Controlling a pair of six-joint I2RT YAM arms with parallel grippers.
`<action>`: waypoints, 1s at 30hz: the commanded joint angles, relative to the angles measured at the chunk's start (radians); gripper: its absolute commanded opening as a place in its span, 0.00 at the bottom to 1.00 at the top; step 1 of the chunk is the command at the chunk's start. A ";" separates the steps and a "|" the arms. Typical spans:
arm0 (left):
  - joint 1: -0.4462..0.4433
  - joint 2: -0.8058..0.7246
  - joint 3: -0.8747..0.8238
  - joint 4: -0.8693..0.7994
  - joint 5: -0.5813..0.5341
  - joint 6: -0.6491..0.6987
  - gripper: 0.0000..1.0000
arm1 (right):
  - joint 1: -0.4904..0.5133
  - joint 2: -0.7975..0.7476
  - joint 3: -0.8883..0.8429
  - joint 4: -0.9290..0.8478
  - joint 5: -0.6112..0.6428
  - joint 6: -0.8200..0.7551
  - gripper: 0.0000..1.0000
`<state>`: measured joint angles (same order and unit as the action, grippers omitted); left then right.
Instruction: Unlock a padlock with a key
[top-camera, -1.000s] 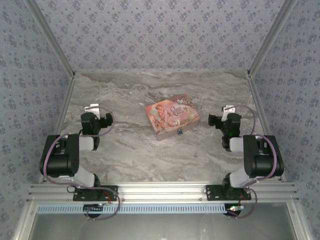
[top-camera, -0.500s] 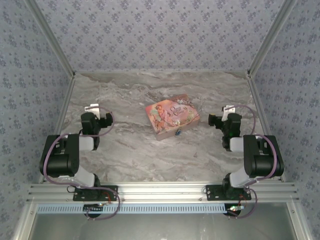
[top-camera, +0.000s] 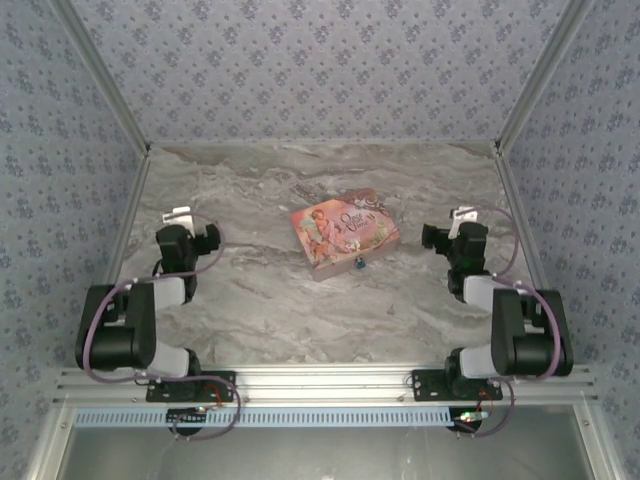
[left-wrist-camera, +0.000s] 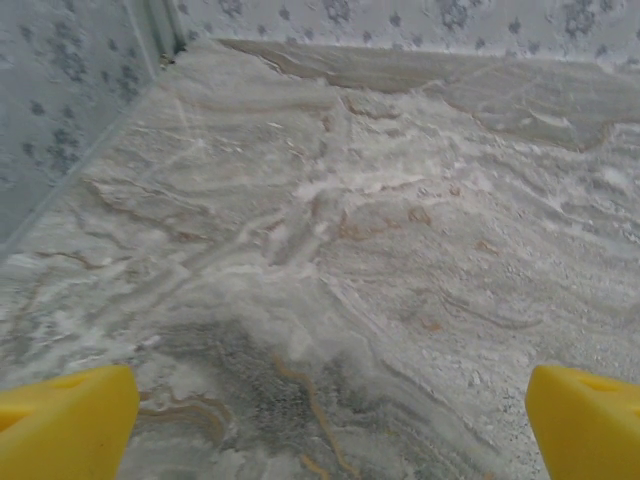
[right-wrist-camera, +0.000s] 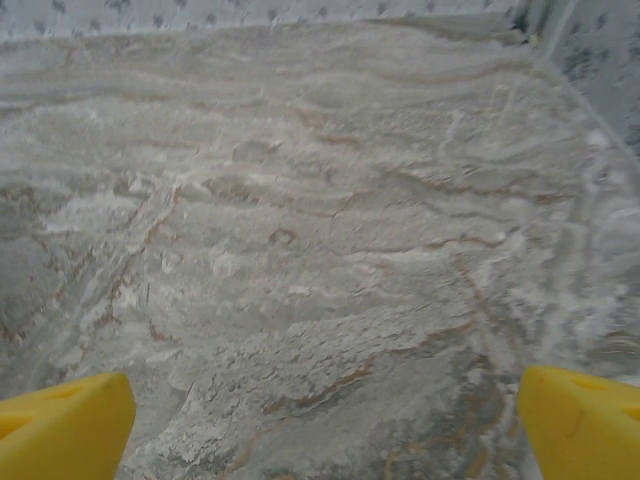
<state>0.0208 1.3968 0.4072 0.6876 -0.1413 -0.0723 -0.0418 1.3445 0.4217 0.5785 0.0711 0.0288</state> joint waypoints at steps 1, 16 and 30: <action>0.005 -0.091 0.085 -0.196 -0.072 -0.050 0.99 | -0.001 -0.121 0.066 -0.221 0.033 0.090 1.00; -0.102 -0.250 0.387 -0.815 0.358 -0.412 1.00 | 0.116 -0.455 0.178 -0.850 -0.187 0.301 0.99; -0.623 -0.187 0.491 -0.811 0.439 -0.551 0.99 | 0.252 -0.400 0.204 -1.271 -0.404 0.509 0.74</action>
<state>-0.5636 1.1843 0.8810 -0.1680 0.2852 -0.5682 0.1768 0.9432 0.6498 -0.5785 -0.2836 0.4519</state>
